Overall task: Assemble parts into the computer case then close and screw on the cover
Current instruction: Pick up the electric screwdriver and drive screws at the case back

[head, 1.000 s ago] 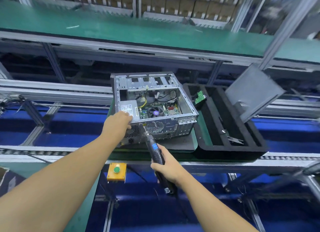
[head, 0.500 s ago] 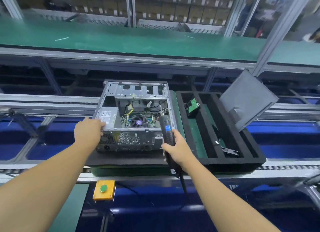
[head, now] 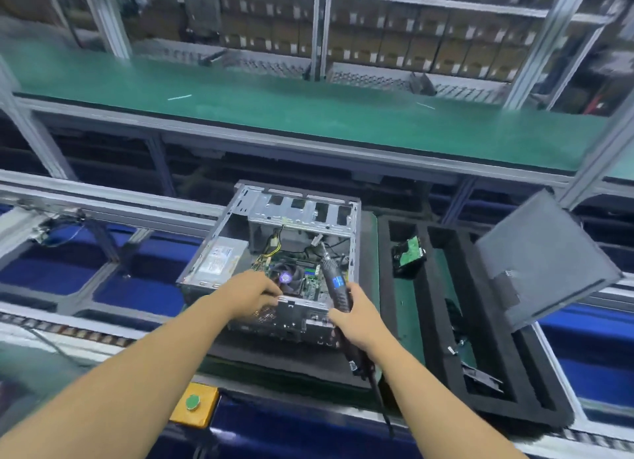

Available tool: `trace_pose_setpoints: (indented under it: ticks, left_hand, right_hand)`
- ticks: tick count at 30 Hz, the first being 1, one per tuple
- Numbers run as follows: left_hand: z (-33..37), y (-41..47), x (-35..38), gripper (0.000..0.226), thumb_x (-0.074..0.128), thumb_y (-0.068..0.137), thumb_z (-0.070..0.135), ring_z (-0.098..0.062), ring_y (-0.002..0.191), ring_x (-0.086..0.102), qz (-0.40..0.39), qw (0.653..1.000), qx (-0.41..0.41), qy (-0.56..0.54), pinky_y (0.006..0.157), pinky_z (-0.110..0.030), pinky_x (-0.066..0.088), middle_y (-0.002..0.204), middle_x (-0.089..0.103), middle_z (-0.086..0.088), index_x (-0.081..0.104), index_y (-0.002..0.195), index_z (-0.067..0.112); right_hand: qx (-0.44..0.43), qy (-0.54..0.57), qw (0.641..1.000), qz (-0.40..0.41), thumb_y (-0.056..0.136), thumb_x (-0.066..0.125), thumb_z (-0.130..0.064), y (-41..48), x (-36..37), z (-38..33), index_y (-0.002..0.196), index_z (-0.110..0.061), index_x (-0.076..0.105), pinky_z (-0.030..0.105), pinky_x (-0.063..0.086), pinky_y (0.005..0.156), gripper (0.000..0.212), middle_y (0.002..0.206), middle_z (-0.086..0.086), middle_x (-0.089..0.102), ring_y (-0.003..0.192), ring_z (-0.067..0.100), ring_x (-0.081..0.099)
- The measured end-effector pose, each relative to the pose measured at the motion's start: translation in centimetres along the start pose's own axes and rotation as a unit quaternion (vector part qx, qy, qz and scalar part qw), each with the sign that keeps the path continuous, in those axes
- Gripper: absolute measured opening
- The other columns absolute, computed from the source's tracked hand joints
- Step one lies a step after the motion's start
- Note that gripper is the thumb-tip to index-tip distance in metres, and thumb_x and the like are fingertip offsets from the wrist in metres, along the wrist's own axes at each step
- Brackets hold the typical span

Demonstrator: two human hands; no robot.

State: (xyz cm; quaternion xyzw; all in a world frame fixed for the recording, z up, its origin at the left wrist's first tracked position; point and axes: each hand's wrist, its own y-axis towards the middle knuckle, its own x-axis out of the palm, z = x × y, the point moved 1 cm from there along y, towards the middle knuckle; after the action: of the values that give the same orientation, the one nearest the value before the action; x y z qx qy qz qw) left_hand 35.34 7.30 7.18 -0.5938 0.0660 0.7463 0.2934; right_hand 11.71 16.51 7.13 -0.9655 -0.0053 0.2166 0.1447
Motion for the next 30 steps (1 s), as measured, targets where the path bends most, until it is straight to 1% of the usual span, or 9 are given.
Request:
trace_pose_setpoints:
  ticks: [6,9,12,13,18,20,23,27,30]
  left_hand:
    - [0.2,-0.4,-1.1,0.032,0.063,0.094,0.037,-0.008,0.107,0.063,-0.039,0.999,0.012,-0.035,0.097,-0.027,0.046,0.121,0.070,0.007,0.070,0.122,0.022]
    - [-0.4,-1.9,-1.0,0.037,0.056,0.098,0.041,-0.008,0.116,0.058,0.031,0.994,0.010,-0.107,0.098,-0.024,0.043,0.131,0.064,0.009,0.063,0.132,0.028]
    - [-2.2,-4.3,-1.1,0.029,0.054,0.099,0.035,0.013,0.080,0.059,0.145,0.960,-0.022,-0.240,0.068,-0.005,0.041,0.110,0.071,0.010,0.066,0.125,0.030]
    - [-3.3,-5.4,-1.4,0.027,0.053,0.100,0.035,0.012,0.077,0.060,0.160,0.951,-0.030,-0.261,0.064,-0.006,0.041,0.104,0.072,0.012,0.068,0.122,0.031]
    - [-11.4,-12.1,-1.9,0.022,0.051,0.100,0.033,-0.009,0.098,0.067,0.156,0.920,-0.083,-0.349,0.094,-0.035,0.052,0.097,0.074,0.020,0.071,0.109,0.033]
    - [-15.2,-15.1,-1.1,0.020,0.051,0.101,0.030,-0.005,0.092,0.070,0.155,0.906,-0.106,-0.378,0.092,-0.037,0.054,0.092,0.075,0.018,0.071,0.103,0.034]
    - [-20.3,-19.5,1.0,0.019,0.052,0.101,0.027,-0.002,0.087,0.070,0.172,0.883,-0.150,-0.410,0.083,-0.041,0.056,0.090,0.076,0.013,0.071,0.099,0.031]
    - [-25.0,-24.7,4.6,0.021,0.053,0.100,0.018,-0.012,0.078,0.071,0.175,0.844,-0.219,-0.457,0.070,-0.030,0.053,0.081,0.077,0.008,0.071,0.093,0.025]
    - [-27.3,-27.3,7.2,0.019,0.054,0.100,0.021,-0.011,0.074,0.069,0.164,0.814,-0.277,-0.484,0.062,-0.021,0.048,0.078,0.076,0.010,0.070,0.090,0.027]
  right_hand:
    - [0.027,0.118,0.993,0.000,0.093,0.061,-0.015,-0.2,0.4,-1.1,0.112,-0.029,0.050,0.039,0.057,0.053,0.027,0.087,0.017,0.060,0.054,0.023,0.060]
    - [-0.011,0.112,0.993,0.019,0.088,0.062,-0.013,-0.2,2.1,-3.1,0.108,-0.029,0.054,0.048,0.059,0.061,0.026,0.096,0.018,0.063,0.063,0.026,0.063]
    - [-0.040,0.134,0.990,0.000,0.088,0.062,-0.007,0.2,5.2,-5.8,0.105,-0.031,0.057,0.043,0.060,0.055,0.029,0.090,0.015,0.064,0.060,0.025,0.065]
    - [-0.048,0.135,0.990,-0.003,0.088,0.063,-0.006,0.2,6.7,-6.8,0.105,-0.031,0.058,0.044,0.061,0.056,0.030,0.092,0.017,0.065,0.061,0.024,0.067]
    - [-0.082,0.079,0.993,-0.009,0.083,0.066,-0.005,0.3,16.0,-10.5,0.101,-0.023,0.063,0.034,0.059,0.062,0.026,0.089,0.013,0.065,0.068,0.022,0.068]
    - [-0.085,0.061,0.994,-0.027,0.084,0.068,-0.008,0.4,20.2,-11.5,0.105,-0.021,0.064,0.041,0.057,0.076,0.025,0.091,0.009,0.066,0.079,0.027,0.065]
    - [-0.096,0.039,0.992,-0.065,0.088,0.069,-0.011,0.2,26.7,-12.5,0.114,-0.021,0.064,0.036,0.053,0.076,0.028,0.097,0.007,0.069,0.079,0.019,0.061]
    - [-0.062,0.047,0.988,-0.133,0.089,0.069,-0.011,-0.6,34.8,-12.3,0.121,-0.020,0.064,0.043,0.052,0.093,0.034,0.110,0.010,0.071,0.093,0.022,0.065]
    - [-0.024,0.036,0.980,-0.196,0.087,0.067,-0.008,-0.8,39.8,-11.1,0.114,-0.023,0.061,0.027,0.055,0.082,0.031,0.110,0.012,0.072,0.086,0.019,0.066]
